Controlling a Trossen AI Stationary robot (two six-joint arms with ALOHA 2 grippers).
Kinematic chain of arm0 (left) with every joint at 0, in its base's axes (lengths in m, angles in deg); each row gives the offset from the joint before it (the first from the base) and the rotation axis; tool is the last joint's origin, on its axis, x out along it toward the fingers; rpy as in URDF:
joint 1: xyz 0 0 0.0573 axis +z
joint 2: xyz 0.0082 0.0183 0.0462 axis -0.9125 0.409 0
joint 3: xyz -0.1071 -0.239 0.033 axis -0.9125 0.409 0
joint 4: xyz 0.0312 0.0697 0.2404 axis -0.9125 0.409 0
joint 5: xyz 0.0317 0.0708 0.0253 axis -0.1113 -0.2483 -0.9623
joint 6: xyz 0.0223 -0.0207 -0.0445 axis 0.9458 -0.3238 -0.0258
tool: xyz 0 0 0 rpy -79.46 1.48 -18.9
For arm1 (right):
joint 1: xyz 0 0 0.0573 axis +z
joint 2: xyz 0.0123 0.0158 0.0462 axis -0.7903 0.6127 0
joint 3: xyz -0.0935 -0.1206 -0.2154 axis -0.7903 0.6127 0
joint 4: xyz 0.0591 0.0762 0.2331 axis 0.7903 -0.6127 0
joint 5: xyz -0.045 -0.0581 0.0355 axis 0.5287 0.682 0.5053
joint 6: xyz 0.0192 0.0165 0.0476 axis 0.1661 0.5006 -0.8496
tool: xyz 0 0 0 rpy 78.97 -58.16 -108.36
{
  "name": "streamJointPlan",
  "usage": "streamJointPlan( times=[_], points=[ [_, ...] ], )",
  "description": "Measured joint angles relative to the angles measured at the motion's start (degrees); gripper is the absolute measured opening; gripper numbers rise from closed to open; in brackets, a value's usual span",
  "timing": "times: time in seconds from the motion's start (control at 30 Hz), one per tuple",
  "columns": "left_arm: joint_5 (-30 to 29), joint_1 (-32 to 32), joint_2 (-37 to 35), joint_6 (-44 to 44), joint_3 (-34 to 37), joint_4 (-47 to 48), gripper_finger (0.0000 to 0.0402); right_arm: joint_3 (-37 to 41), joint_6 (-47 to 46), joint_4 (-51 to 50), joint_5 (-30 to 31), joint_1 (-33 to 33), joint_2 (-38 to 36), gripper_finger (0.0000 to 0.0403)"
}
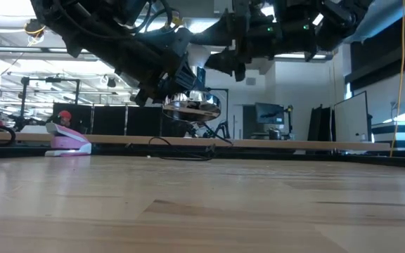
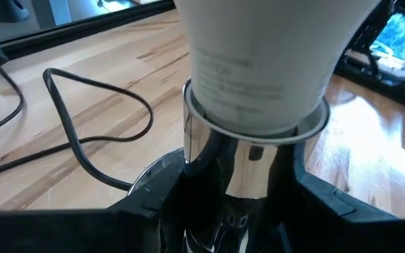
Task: Screw lightbulb
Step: Remove the lightbulb from the lamp
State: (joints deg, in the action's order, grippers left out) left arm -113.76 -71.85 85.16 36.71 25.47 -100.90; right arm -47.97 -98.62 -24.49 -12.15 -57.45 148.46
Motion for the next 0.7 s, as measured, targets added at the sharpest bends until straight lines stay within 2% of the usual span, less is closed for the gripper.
streamJointPlan(
  times=[0.13, 0.23, 0.27, 0.33, 0.4, 0.47, 0.5, 0.57, 0.7],
  points=[
    [0.51, -0.01, -0.07, 0.86, -0.04, -0.21, 0.0169, 0.03, 1.55, -0.61, -1.10, -0.02, -0.82, 0.0250],
    [5.44, 0.03, -0.15, 4.17, -0.10, -0.92, 0.0169, 0.06, 3.42, -1.81, -4.77, -0.04, -2.06, 0.0245],
    [8.10, 0.02, -0.15, 5.40, -0.12, -1.28, 0.0169, 0.07, 3.86, -2.27, -7.04, -0.04, -2.37, 0.0245],
    [14.66, -0.06, -0.15, 7.70, 0.10, -2.99, 0.0169, 0.19, 3.39, -2.46, -15.33, -0.14, -2.60, 0.0245],
    [24.82, -0.12, -0.15, 9.67, 0.12, -6.21, 0.0169, 0.16, 2.01, -1.20, -25.00, -0.12, -2.71, 0.0245],
    [34.85, -0.16, -0.01, 10.45, -0.16, -9.43, 0.0169, -0.20, 0.05, -0.19, -31.20, 0.50, -2.71, 0.0245],
    [38.77, -0.16, 0.02, 10.31, -0.14, -10.54, 0.0169, -0.23, -0.30, 0.30, -32.81, 0.86, -2.71, 0.0245],
    [43.05, -0.28, 0.07, 9.49, -0.13, -12.57, 0.0169, -0.23, -0.55, 2.22, -34.86, 1.69, -2.71, 0.0244],
    [44.57, -0.35, 0.07, 9.14, -0.13, -13.11, 0.0169, -0.44, 1.16, 3.53, -32.75, 3.14, -2.69, 0.0247]
  ],
)
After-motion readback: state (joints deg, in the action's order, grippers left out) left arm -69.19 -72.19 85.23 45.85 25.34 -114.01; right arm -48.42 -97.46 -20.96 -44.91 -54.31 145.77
